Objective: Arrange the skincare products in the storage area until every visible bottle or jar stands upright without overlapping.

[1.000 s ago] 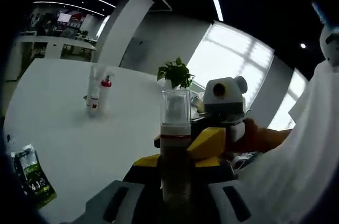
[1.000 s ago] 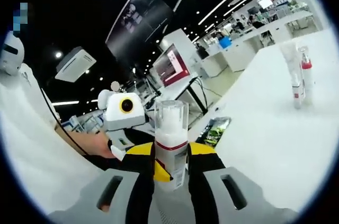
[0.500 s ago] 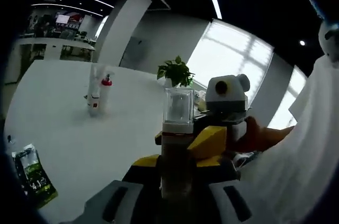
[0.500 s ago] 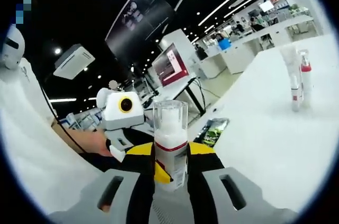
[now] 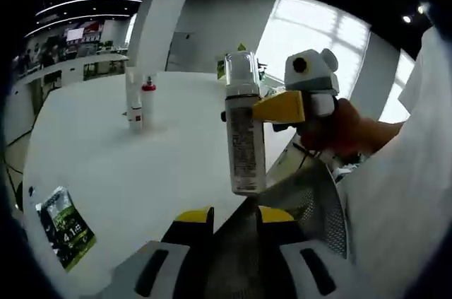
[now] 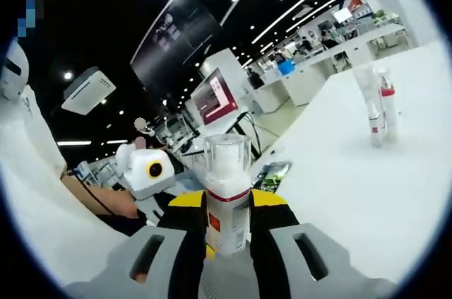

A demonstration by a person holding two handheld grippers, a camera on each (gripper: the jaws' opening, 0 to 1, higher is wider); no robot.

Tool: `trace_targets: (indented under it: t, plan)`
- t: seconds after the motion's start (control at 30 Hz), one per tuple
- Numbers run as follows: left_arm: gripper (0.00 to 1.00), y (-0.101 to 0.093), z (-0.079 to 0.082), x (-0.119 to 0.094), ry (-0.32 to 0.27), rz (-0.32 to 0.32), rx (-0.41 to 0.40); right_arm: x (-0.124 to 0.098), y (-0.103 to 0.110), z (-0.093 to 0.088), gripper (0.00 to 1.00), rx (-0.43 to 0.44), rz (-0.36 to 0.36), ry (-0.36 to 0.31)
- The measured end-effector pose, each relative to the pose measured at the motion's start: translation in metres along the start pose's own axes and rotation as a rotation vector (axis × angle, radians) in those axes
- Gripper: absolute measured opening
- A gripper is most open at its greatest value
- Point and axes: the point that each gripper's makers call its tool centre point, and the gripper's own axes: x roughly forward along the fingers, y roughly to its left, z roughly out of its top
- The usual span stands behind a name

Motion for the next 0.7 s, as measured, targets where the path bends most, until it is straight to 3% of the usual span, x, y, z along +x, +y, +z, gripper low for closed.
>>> trace_targets:
  t: [0.17, 0.4, 0.57, 0.7]
  plan:
    - [0.23, 0.018, -0.01, -0.015, 0.019, 0.081, 0.007, -0.005, 0.003, 0.0, 0.2, -0.006, -0.014, 0.001]
    - [0.21, 0.043, -0.036, -0.025, 0.135, 0.171, 0.167, -0.004, -0.009, 0.003, 0.2, 0.024, -0.086, -0.011]
    - [0.21, 0.055, -0.039, -0.022, 0.1, 0.191, 0.097, 0.003, -0.008, 0.012, 0.2, 0.007, -0.115, 0.002]
    - [0.21, 0.066, -0.048, -0.019, 0.135, 0.217, 0.125, 0.012, -0.009, 0.012, 0.2, -0.009, -0.129, 0.047]
